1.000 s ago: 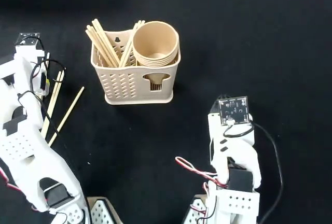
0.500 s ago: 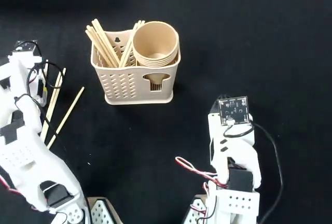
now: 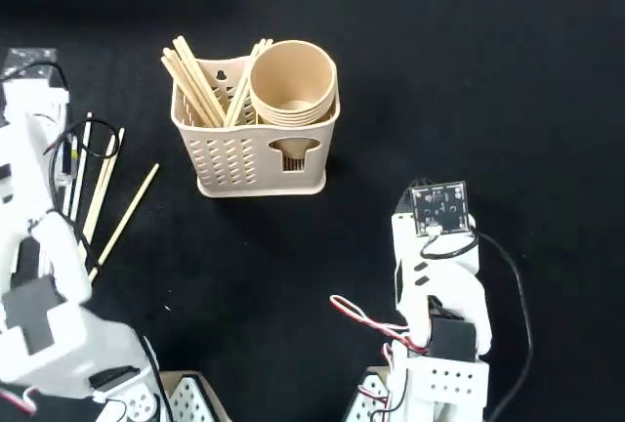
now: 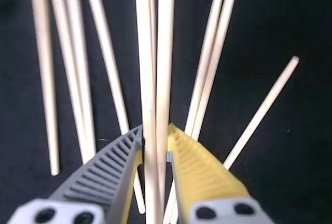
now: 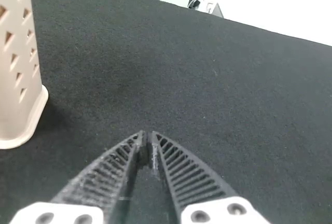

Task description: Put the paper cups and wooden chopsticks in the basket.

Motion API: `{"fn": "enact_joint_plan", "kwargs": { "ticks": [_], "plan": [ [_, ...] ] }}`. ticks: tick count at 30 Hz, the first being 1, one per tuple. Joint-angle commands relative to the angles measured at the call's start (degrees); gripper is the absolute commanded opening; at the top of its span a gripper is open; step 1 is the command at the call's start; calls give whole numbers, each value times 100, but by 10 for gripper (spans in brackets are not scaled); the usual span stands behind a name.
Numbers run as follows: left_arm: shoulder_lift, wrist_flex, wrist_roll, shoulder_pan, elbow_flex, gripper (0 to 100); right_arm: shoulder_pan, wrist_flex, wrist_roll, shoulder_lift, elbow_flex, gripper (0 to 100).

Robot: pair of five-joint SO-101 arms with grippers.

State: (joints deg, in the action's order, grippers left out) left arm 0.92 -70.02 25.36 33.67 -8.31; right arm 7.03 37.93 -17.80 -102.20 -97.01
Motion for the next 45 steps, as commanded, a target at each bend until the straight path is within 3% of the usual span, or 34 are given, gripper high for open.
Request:
{"fn": "enact_joint_plan", "kwargs": {
  "ticks": [1,9,18,26,28,35,45],
  "plan": [
    [-932,97,-422,-75,-92,29,-62,18,-26,-75,22,11],
    [-2866,1178,-765,-593,-1552,29,-62,26,-26,-75,22,11],
    [-6154,3218,-1125,-1666,-3943,29,-62,18,-26,-75,22,11],
    [-7824,4193,-1134,-2237,-4532,29,-62,18,-26,-75,22,11],
    [-7982,4615,-1248,-2510,-4470,28,-62,9,-26,-75,22,11],
    [-8070,5503,-2655,-3424,-3802,28,-62,9,-26,-75,22,11],
    [-6145,5688,-3103,-3916,-3116,29,-62,9,-26,-75,22,11]
  ]
}}
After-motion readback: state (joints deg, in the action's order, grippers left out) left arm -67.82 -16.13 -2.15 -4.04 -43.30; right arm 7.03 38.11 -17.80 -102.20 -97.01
